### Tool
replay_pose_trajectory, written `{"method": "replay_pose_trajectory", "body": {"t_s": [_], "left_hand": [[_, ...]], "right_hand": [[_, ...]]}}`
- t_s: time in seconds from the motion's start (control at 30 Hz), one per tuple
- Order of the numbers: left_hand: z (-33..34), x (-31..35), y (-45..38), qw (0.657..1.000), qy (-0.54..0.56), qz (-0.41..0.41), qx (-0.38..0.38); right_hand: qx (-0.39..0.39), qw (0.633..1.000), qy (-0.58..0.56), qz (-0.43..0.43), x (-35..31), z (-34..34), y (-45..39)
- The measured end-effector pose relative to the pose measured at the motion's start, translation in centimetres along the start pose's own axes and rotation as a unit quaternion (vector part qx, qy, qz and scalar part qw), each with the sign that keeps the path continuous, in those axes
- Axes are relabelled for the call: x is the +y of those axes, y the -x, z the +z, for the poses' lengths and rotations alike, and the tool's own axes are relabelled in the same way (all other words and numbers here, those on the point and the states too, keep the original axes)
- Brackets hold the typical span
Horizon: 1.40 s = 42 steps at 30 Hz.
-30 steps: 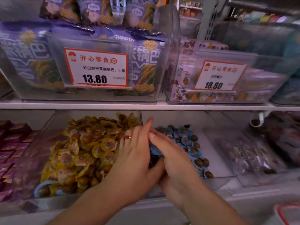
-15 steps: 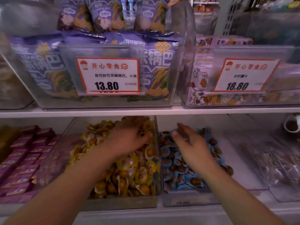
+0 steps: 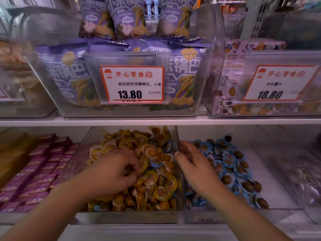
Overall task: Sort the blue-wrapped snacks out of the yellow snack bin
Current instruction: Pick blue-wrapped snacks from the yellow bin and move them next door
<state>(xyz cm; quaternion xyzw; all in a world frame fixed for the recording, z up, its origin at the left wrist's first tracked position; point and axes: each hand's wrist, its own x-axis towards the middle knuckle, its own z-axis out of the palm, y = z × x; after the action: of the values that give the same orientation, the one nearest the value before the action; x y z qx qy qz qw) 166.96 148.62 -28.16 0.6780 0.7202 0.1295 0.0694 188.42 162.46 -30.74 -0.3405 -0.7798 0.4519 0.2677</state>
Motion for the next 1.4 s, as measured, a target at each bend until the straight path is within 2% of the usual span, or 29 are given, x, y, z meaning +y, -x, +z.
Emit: {"method": "replay_pose_trajectory", "body": {"t_s": [0.1,0.23,0.27,0.3,0.37,0.4,0.43,0.53,0.63,0.7,0.77,0.8,0.87,0.97,1.0,1.13,1.3,1.4], "left_hand": [[-0.2,1.0,-0.6,0.999,-0.011,-0.022,-0.024],[0.6,2.7,-3.6,0.978,-0.160,0.012,0.132],[1.1,3.3,-4.5,0.974,-0.175,0.034,0.141],[1.6,3.6,-5.4,0.977,-0.175,0.049,0.108],[2.8,3.8,-6.9,0.989,-0.140,0.034,-0.018],[3.1,3.6,-7.4,0.991,-0.114,0.014,-0.065],[3.2,3.2,-7.8,0.994,-0.078,-0.002,-0.081],[2.4,2.0,-8.3,0.996,0.060,-0.036,-0.059],[0.8,0.7,-9.3,0.983,0.152,-0.104,0.018],[0.3,0.3,-10.3,0.966,0.175,-0.185,0.041],[0.6,0.7,-11.5,0.957,0.136,-0.253,0.043],[1.0,1.1,-12.0,0.961,0.095,-0.255,0.043],[2.1,2.1,-13.1,0.979,0.050,-0.190,0.048],[3.4,3.0,-14.1,0.994,0.022,-0.098,-0.048],[3.8,3.2,-14.1,0.993,0.009,-0.089,-0.072],[4.4,2.7,-14.4,0.991,-0.030,-0.099,-0.087],[3.6,2.0,-14.1,0.990,-0.016,-0.092,-0.101],[2.8,2.2,-13.0,0.995,-0.001,-0.062,-0.079]], "right_hand": [[0.009,1.000,-0.006,-0.001,0.0,0.1,0.0],[0.022,1.000,0.008,-0.007,-0.2,0.2,0.1],[0.025,1.000,0.011,-0.008,-0.3,0.2,0.1],[0.026,1.000,0.009,-0.009,-0.4,0.2,0.2],[0.025,1.000,0.003,-0.015,-0.6,0.2,0.2],[0.023,1.000,0.003,-0.017,-0.6,0.2,0.3],[0.021,1.000,0.006,-0.018,-0.6,0.2,0.3],[0.020,1.000,0.017,-0.016,-0.2,0.1,0.1],[0.016,1.000,0.016,-0.014,0.0,0.1,0.1],[0.013,1.000,0.014,-0.018,-0.1,0.0,0.1],[0.013,1.000,0.017,-0.018,0.0,0.0,0.0],[0.014,1.000,0.019,-0.017,0.0,0.0,0.0],[0.017,0.999,0.024,-0.016,0.1,0.1,-0.1],[0.020,0.999,0.022,-0.018,0.2,0.2,-0.1],[0.021,0.999,0.020,-0.017,0.2,0.2,-0.1],[0.022,0.999,0.016,-0.017,0.3,0.2,-0.1],[0.019,1.000,0.013,-0.016,0.3,0.2,-0.1],[0.017,1.000,0.019,-0.018,0.2,0.2,0.0]]}}
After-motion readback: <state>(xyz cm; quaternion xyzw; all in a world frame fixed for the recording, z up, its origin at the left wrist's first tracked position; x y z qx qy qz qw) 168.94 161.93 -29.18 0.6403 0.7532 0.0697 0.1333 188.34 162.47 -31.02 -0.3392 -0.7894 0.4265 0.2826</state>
